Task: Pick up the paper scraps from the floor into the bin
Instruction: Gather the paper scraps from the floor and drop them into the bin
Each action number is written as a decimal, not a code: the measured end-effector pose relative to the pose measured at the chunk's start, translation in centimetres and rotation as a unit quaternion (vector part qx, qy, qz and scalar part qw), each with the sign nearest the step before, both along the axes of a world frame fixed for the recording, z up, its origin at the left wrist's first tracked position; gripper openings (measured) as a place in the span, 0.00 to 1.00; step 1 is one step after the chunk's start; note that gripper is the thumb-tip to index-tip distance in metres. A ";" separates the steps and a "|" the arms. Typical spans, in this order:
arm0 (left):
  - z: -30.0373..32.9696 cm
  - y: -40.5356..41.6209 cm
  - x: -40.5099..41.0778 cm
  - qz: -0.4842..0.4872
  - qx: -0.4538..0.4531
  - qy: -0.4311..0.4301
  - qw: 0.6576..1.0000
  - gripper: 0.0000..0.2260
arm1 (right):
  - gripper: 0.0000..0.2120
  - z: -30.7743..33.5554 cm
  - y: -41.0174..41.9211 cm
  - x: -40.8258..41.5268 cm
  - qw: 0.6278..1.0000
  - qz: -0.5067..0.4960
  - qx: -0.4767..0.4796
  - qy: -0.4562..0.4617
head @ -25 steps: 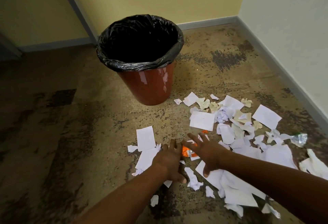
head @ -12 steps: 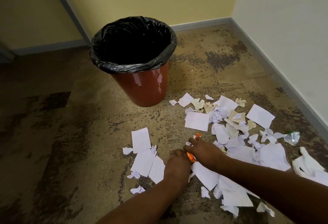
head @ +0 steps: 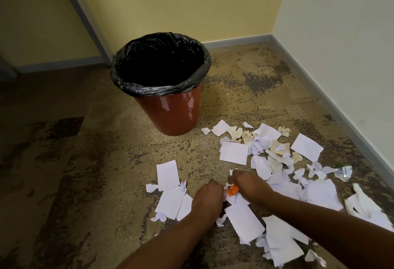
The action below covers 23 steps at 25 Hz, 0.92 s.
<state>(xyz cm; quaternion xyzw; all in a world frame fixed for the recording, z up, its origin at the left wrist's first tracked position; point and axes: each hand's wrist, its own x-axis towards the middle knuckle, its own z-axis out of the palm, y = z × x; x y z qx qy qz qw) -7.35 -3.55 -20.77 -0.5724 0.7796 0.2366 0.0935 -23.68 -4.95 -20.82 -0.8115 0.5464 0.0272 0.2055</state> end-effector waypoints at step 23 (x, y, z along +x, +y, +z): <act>25.6 -15.6 5.8 0.142 -0.317 0.326 0.879 0.07 | 0.03 28.1 -14.4 7.3 0.921 -0.018 -0.377 -0.098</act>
